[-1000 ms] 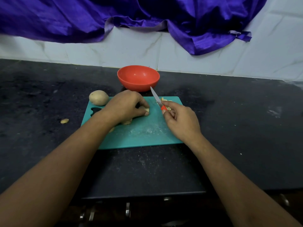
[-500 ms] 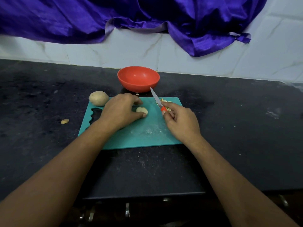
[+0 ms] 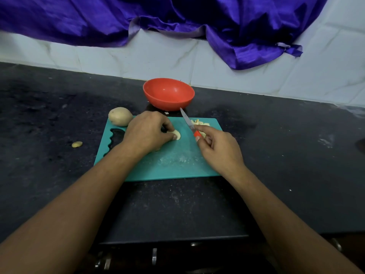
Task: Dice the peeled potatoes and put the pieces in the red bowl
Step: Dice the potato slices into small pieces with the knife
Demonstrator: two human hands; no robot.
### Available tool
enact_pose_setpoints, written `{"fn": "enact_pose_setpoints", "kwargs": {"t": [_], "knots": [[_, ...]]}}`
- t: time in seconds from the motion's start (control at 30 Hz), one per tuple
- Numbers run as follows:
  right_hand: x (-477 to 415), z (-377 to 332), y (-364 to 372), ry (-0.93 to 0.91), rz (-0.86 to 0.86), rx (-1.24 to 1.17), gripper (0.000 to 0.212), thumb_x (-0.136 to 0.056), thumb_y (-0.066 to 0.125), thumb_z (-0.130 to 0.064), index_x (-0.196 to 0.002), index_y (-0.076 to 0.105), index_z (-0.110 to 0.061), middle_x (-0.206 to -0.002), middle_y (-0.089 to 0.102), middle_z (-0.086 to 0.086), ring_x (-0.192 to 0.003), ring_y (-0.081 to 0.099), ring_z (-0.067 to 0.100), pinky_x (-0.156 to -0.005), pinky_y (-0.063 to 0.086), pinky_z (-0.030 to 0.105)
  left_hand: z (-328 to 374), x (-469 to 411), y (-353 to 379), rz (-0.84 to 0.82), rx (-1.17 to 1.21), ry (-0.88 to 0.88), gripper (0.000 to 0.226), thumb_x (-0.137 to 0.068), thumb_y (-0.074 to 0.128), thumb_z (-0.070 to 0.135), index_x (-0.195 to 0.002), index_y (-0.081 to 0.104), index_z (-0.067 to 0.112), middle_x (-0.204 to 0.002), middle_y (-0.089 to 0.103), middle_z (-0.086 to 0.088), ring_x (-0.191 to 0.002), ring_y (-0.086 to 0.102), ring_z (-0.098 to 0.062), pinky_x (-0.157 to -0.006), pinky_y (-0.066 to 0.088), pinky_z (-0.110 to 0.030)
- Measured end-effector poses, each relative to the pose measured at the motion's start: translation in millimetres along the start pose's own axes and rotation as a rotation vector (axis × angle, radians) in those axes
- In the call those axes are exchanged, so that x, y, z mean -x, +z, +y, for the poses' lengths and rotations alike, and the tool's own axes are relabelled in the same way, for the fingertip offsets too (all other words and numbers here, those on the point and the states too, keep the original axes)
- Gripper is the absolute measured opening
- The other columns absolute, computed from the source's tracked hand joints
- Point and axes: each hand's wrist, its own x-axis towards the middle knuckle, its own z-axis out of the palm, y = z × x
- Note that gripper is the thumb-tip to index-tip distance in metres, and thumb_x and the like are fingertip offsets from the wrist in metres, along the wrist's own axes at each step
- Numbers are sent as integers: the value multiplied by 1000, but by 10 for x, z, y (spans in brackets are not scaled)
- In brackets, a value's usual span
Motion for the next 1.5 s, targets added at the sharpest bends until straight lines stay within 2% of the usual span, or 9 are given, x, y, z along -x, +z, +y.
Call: {"fn": "enact_pose_setpoints", "kwargs": {"t": [0.2,0.4,0.5,0.63,0.9,1.1,1.33,1.43,1.5], "knots": [[15,-134,35,14,-68,29,37,-100,55,-34,-135,63,-36,-53,42,-12,-54,43,8,-59,36,29,10,7,-12,2,-8,-5,26,-79,81,56,-94,78,35,-93,71,17,-86,62,-4,-66,47,-27],[36,-333,28,39,-121,87,45,-96,53,-29,-139,59,-38,-62,38,-12,-71,47,12,-63,39,31,54,36,2,37,-46,-11,28,-81,79,58,-95,76,34,-94,71,15,-93,65,-10,-68,47,-29],[19,-373,-24,45,-112,135,43,-96,52,-29,-138,60,-36,-67,46,-10,-72,52,14,-64,46,33,105,48,20,63,-111,-7,28,-83,75,58,-94,75,32,-93,73,12,-94,66,-13,-72,50,-33],[25,-420,-60,37,-131,162,45,-95,51,-29,-138,59,-38,-66,47,-11,-70,52,13,-65,51,35,186,50,50,95,-187,-22,27,-87,71,58,-86,70,31,-89,71,8,-92,66,-17,-68,40,-32],[87,-489,0,30,-139,245,45,-97,48,-32,-141,57,-37,-90,70,-4,-79,61,20,-63,43,32,128,61,1,49,-118,-31,24,-87,74,54,-99,77,34,-96,74,11,-95,67,-14,-69,47,-30],[67,-564,7,-40,-139,340,41,-98,47,-30,-137,59,-34,-98,71,0,-91,65,24,-66,41,33,133,51,-8,35,-110,-48,19,-87,75,50,-99,76,35,-98,73,13,-100,66,-13,-69,46,-30],[53,-646,34,-89,-248,476,47,-101,46,-25,-148,48,-28,-95,61,2,-83,54,25,-66,36,35,144,51,-5,39,-104,-67,16,-87,76,49,-97,77,35,-99,73,13,-98,65,-13,-66,42,-30],[39,-637,-8,-100,-276,476,49,-101,46,-25,-150,47,-29,-93,57,0,-87,58,25,-67,37,36,147,70,-20,45,-88,-63,14,-86,77,47,-93,77,35,-98,74,14,-95,66,-13,-68,48,-32],[70,-590,-89,-112,-295,463,50,-100,48,-25,-150,48,-31,-98,63,1,-92,61,24,-68,41,36,156,81,-28,46,-84,-62,15,-85,78,47,-94,77,34,-98,74,14,-96,67,-14,-70,51,-33]]}}
